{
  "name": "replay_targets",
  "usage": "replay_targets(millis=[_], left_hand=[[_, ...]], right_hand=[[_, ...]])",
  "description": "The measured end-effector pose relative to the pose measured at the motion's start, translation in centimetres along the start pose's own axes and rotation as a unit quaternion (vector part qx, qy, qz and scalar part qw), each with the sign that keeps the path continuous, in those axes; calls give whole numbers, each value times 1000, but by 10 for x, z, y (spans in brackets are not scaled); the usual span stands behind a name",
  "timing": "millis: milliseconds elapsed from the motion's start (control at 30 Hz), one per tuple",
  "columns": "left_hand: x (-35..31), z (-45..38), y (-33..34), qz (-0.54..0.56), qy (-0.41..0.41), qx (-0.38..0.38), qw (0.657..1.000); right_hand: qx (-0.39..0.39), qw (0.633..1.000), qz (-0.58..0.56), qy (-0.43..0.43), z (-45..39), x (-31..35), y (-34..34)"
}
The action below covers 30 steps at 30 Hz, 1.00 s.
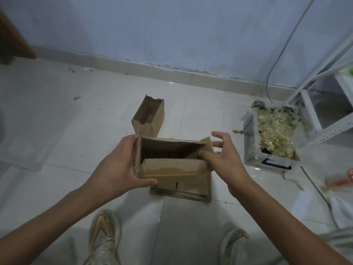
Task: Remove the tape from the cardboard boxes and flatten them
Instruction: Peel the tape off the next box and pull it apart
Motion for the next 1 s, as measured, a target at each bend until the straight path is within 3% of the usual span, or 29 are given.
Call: replay_targets(millis=[67,133,233,333,400,500,567,667,733,867,1000], left_hand=[[-3,3,4,-39,48,-1,998],[-4,4,11,-51,81,2,995],[10,2,24,89,0,72,993],[14,9,37,280,-100,215,930],[15,10,34,390,-135,213,886],[39,11,40,529,-273,190,781],[45,17,45,518,-314,217,765],[41,28,46,475,-329,233,782],[41,27,44,446,-327,200,809],[34,13,19,369,-257,64,891],[13,9,7,138,-105,23,985]], right_hand=[[48,998,23,42,-5,-13,4],[48,997,49,41,-10,-23,3],[5,997,73,-9,-12,-29,0],[-23,991,112,-69,-8,-29,2],[-22,990,110,-90,1,-28,4],[-11,975,118,-188,21,-21,11],[9,957,143,-253,33,-20,21],[37,950,161,-264,45,-27,34],[59,964,131,-225,47,-29,34],[92,990,56,-94,43,-36,27],[86,979,157,-100,38,-41,31]])
Point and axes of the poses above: each hand's wrist, its own z-axis away from the middle knuckle, its own y-axis out of the palm, x = y × z, the point moved 7 cm from there along -z, towards the middle knuckle, and after that the axes turned 12 degrees about -z, right-handed, at the moved point
